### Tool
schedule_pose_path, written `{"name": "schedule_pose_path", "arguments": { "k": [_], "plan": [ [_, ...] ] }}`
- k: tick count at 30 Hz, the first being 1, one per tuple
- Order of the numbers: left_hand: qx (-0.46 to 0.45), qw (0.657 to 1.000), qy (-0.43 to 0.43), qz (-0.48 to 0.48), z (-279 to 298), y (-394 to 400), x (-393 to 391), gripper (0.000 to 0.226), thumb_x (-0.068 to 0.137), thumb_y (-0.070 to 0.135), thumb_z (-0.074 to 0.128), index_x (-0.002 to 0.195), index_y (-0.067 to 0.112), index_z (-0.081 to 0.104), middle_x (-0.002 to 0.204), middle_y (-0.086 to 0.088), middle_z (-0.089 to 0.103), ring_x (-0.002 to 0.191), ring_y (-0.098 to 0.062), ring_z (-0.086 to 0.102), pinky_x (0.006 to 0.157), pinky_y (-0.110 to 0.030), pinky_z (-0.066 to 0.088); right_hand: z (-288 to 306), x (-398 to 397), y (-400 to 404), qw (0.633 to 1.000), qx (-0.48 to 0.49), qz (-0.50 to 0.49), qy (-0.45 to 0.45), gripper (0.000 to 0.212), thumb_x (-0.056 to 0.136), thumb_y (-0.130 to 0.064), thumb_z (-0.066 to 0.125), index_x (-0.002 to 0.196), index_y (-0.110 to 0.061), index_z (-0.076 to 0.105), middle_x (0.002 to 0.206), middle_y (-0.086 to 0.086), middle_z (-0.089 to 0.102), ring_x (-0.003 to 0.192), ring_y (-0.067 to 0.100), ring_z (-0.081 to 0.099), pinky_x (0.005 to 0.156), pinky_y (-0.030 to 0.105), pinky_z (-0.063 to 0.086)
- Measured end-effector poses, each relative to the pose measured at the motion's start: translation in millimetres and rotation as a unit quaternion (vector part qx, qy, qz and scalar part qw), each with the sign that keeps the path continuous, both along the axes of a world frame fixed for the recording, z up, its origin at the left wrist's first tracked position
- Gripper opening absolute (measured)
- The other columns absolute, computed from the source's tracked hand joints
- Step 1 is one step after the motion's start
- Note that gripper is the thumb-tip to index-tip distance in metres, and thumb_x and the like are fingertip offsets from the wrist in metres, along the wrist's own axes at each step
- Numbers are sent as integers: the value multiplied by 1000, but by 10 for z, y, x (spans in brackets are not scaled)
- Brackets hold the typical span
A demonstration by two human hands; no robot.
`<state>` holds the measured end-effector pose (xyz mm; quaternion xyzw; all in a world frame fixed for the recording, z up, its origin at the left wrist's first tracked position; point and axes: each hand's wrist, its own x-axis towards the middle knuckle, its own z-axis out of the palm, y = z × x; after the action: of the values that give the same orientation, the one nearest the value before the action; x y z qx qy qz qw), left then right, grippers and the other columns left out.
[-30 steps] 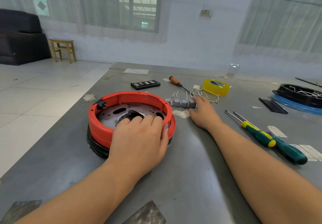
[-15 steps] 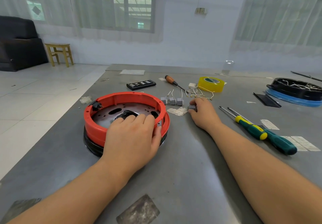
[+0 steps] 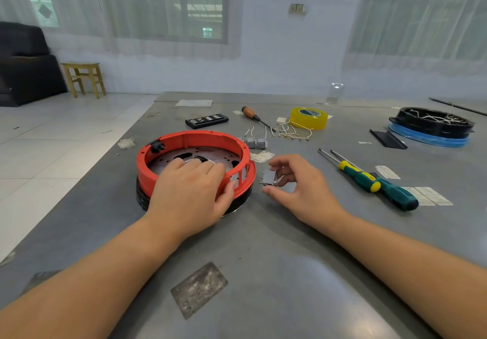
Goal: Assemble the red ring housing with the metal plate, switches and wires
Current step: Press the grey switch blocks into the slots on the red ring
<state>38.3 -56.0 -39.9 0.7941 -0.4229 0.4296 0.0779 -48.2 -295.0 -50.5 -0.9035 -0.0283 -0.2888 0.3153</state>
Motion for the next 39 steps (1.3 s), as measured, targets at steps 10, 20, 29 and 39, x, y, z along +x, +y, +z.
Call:
{"name": "schedule_pose_path", "arguments": {
  "k": [10, 20, 29, 39],
  "plan": [
    [-4, 999, -33, -13, -19, 5, 57, 32, 97, 38, 57, 76, 14, 60, 64, -1, 55, 61, -28, 55, 59, -35, 29, 54, -83, 219, 986, 152, 73, -14, 37, 72, -56, 81, 104, -42, 66, 89, -16, 67, 81, 13, 66, 76, 24, 56],
    [-14, 997, -68, -34, -77, 283, 226, 41, 105, 43, 50, 87, 13, 72, 83, -3, 69, 91, -34, 67, 84, -47, 45, 65, -166, 525, 907, 359, 219, 32, 38, 84, 1, 78, 111, -26, 73, 105, -12, 73, 80, 9, 70, 79, 20, 55],
    [-14, 995, -36, -93, -69, 272, 44, 46, 98, 46, 63, 134, 17, 68, 128, -3, 68, 124, -32, 59, 101, -49, 41, 86, -187, 570, 907, 363, 207, 48, 44, 85, 7, 75, 121, -18, 70, 110, -2, 74, 91, 15, 72, 85, 23, 56],
    [-23, 993, -12, -117, -70, 200, -109, 47, 97, 41, 64, 133, 12, 69, 110, -3, 72, 116, -21, 57, 100, -40, 39, 72, -239, 606, 965, 205, 162, -11, 43, 77, -17, 87, 114, -26, 67, 109, -4, 66, 87, 23, 65, 78, 32, 56]
  ]
}}
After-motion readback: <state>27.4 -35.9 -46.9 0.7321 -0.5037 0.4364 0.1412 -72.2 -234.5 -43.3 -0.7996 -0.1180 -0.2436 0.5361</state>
